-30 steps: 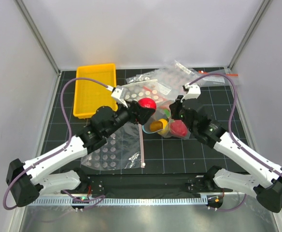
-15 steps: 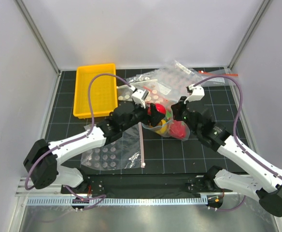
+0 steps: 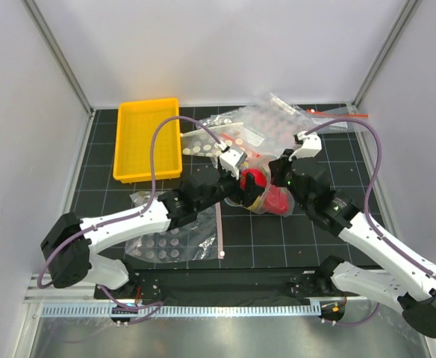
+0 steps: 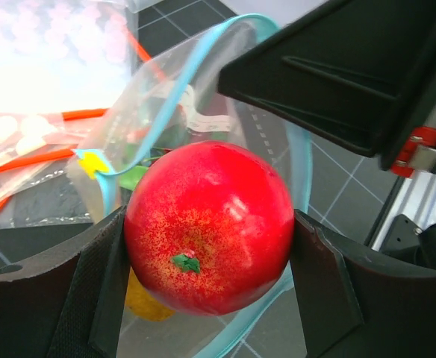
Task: Place the food in the zip-top bag and seal the zipper
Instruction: Place the fake fruit in the zipper food storage bag, then adjust the zipper food storage bag at the center of the board.
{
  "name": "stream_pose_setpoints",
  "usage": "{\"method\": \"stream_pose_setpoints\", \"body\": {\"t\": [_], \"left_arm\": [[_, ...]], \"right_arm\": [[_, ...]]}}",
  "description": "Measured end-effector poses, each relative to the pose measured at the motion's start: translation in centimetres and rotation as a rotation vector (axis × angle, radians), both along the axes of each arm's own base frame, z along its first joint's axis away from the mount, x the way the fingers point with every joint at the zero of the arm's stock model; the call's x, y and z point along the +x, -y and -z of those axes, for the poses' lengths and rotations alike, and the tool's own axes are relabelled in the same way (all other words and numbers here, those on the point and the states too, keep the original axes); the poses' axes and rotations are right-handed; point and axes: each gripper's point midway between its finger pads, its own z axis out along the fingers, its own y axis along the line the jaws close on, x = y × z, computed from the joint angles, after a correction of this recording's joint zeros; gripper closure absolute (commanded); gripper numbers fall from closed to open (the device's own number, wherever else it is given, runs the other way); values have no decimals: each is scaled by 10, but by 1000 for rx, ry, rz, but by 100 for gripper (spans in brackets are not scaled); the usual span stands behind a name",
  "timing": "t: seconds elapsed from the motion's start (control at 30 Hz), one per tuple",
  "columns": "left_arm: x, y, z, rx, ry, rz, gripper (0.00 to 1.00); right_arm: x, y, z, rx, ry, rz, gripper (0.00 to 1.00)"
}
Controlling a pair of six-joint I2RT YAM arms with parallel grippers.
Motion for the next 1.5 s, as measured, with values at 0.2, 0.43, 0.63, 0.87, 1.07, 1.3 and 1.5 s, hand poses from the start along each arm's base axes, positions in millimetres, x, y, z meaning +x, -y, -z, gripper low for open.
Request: {"method": "stream_pose_setpoints", "body": {"t": [0.2, 0.43, 0.63, 0.87, 1.07, 1.3, 1.5], "left_arm": [[16, 12, 5, 51, -19, -36, 70], [23, 19, 37, 145, -75, -48, 10], [19, 15, 29, 138, -80, -48, 0], [3, 7, -9, 66, -75, -8, 0], [8, -16, -18, 105, -69, -98, 8], [31, -37, -23, 228, -48, -251, 18], [48, -35, 16, 373, -96, -296, 48]], "right_arm": [[-2, 4, -1, 9, 8, 10, 99], [-3, 6, -1, 15, 10, 21, 99], [-5, 11, -2, 18, 20, 35, 99], [-4, 12, -3, 17, 22, 43, 99], [-4, 13, -3, 16, 23, 46, 99], [-4, 13, -3, 16, 23, 47, 99], [-4, 13, -3, 15, 23, 46, 99]]}}
